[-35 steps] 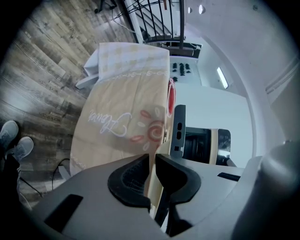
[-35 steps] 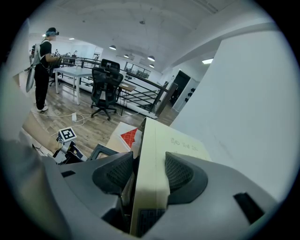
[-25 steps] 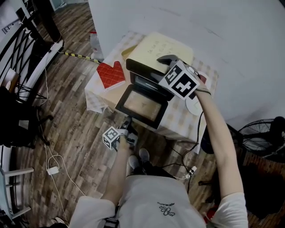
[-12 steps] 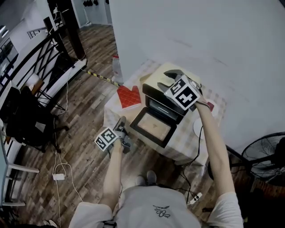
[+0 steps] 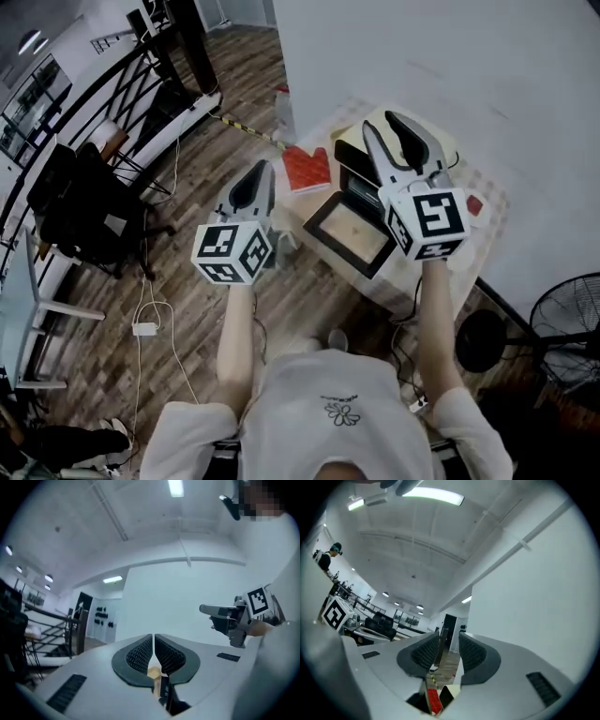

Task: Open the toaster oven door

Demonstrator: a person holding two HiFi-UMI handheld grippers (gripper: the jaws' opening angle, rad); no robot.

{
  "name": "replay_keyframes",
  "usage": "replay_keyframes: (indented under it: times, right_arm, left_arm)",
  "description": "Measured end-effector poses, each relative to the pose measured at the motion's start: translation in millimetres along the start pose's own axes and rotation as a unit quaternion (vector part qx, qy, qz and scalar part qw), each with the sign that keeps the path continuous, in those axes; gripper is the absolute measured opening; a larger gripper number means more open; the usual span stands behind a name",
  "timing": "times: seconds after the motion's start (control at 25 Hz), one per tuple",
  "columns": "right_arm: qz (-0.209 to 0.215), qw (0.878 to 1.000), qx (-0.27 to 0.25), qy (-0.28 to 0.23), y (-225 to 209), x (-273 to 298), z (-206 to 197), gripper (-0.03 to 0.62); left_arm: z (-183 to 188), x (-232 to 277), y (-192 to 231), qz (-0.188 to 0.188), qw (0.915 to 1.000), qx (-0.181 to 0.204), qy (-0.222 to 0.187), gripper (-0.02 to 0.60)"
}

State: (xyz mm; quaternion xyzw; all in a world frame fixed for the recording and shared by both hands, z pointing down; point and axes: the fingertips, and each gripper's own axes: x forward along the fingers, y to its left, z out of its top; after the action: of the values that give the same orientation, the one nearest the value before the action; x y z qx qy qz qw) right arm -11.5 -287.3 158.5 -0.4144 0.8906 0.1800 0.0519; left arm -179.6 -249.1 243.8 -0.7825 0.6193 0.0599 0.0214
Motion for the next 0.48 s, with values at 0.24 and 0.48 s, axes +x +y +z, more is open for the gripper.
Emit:
replay_keyframes:
  times: [0.24, 0.48]
  right_arm:
    - [-0.07, 0.996, 0.051, -0.033, 30, -58, -26, 0.061]
    - [-0.104, 0.992, 0.073, -0.016, 54, -92, -57, 0.014]
  left_arm:
    - [17, -34, -23, 0.043, 0.9931, 0.105, -0.03, 0.018]
    - [10, -64, -39, 0.076, 0.989, 0.118, -0.047, 0.017]
